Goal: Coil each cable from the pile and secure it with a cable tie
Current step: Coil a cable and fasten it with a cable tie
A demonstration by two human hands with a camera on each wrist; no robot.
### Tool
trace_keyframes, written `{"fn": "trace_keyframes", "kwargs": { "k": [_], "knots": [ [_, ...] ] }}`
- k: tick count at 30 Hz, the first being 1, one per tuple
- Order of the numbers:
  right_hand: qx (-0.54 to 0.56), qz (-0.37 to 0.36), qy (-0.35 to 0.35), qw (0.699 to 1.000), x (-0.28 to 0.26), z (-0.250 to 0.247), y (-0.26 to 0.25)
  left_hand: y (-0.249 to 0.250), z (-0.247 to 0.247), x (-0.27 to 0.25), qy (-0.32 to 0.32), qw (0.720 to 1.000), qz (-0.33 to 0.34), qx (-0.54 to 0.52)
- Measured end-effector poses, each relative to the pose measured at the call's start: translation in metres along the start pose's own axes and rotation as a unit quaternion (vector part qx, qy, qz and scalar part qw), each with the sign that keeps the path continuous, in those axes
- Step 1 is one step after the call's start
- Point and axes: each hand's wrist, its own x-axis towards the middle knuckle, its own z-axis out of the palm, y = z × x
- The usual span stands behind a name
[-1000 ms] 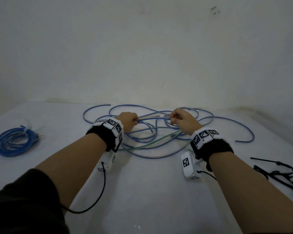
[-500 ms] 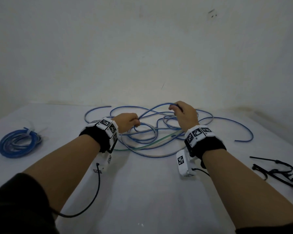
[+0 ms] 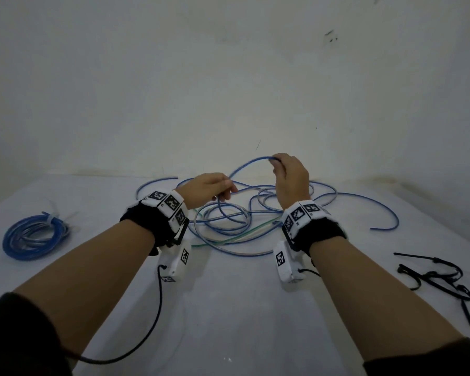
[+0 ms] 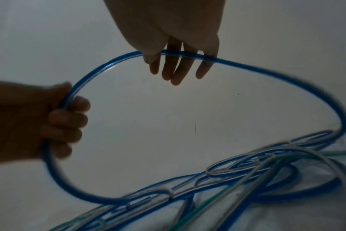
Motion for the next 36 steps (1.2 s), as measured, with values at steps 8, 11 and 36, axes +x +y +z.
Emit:
{"fn": "trace_keyframes", "kwargs": {
  "k": [8, 11, 36],
  "knots": [
    [0.114, 0.123, 0.002, 0.986, 0.002, -0.003, -0.011, -0.001, 0.005, -0.016, -0.106, 0.989, -0.078, -0.074],
    [0.141, 0.156, -0.041, 0.977, -0.001, -0.001, -0.012, 0.008, 0.004, -0.017, -0.030, 0.986, -0.037, -0.161],
    [0.091, 0.047, -0.309, 0.945, -0.025, 0.016, -0.046, 0.008, -0.004, -0.006, 0.152, 0.968, 0.051, 0.195]
  ]
}}
